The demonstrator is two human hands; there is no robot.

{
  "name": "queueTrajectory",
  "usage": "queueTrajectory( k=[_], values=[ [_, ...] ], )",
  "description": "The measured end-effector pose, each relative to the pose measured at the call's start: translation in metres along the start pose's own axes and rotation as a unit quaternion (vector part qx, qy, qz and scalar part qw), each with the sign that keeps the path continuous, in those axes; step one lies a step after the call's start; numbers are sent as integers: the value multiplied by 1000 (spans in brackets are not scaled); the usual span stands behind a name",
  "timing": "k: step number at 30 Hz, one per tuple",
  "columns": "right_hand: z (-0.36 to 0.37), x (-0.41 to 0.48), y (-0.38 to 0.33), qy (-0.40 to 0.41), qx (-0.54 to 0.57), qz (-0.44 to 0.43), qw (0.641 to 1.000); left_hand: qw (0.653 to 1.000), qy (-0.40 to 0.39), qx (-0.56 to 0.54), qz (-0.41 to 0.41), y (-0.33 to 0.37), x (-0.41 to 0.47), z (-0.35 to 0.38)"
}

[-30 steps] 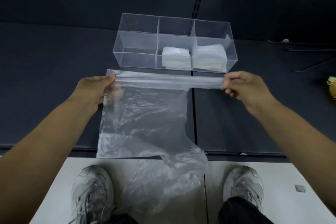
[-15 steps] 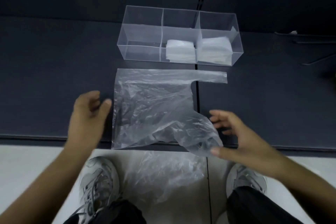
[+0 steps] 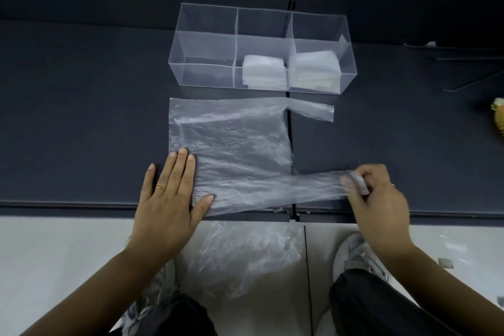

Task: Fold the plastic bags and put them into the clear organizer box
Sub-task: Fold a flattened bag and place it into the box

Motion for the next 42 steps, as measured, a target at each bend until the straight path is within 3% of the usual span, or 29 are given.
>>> queueTrajectory(
  k=[4, 6, 8, 12, 14, 18, 22, 29, 32, 34, 36, 38, 40, 42],
  values=[
    [0, -3, 3, -115, -75, 14, 990, 999, -7, -33, 25, 10, -7, -5],
    [3, -9, 5, -232, -196, 5, 953, 994, 6, -102, 27, 10, -7, -12],
    [-2, -8, -7, -287, -281, -33, 915, 987, 43, -157, 11, 2, 2, -27],
    [17, 18, -106, -160, -114, -179, 964, 982, 94, -161, -29, -18, 43, -46],
    [65, 21, -153, -180, -92, -239, 950, 990, 66, -121, -17, -17, 66, -40],
    [146, 31, -180, -201, -170, -301, 917, 998, 15, -40, 48, 4, 79, -17],
    [151, 63, -131, -186, -231, -239, 925, 997, 22, -30, 75, 12, 74, -7],
    [54, 106, -18, -61, -271, -55, 959, 997, 14, -56, 55, 4, 70, -17],
    [34, 87, -34, -16, -198, -106, 974, 981, 83, -106, 142, 9, 31, -33],
    [47, 47, -69, -76, -79, -192, 975, 969, 86, -81, 215, 19, -6, -25],
    [78, -12, -102, -201, -14, -280, 939, 965, 85, -52, 243, 26, -33, -12],
    [105, -59, -121, -271, -32, -354, 894, 962, 128, -65, 233, 26, -47, -11],
    [121, -78, -130, -263, -79, -387, 880, 952, 178, -125, 217, 24, -51, -23],
    [121, -75, -136, -205, -109, -396, 888, 940, 209, -156, 220, 28, -52, -38]
  ],
)
Point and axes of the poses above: each hand's wrist, its own x-axis towards the middle knuckle, its own z-axis out of the palm, y = z × x, the point moved 9 cm from there along x, towards the middle knuckle, and after that the axes turned 5 degrees about x, right-handed, at the moved point
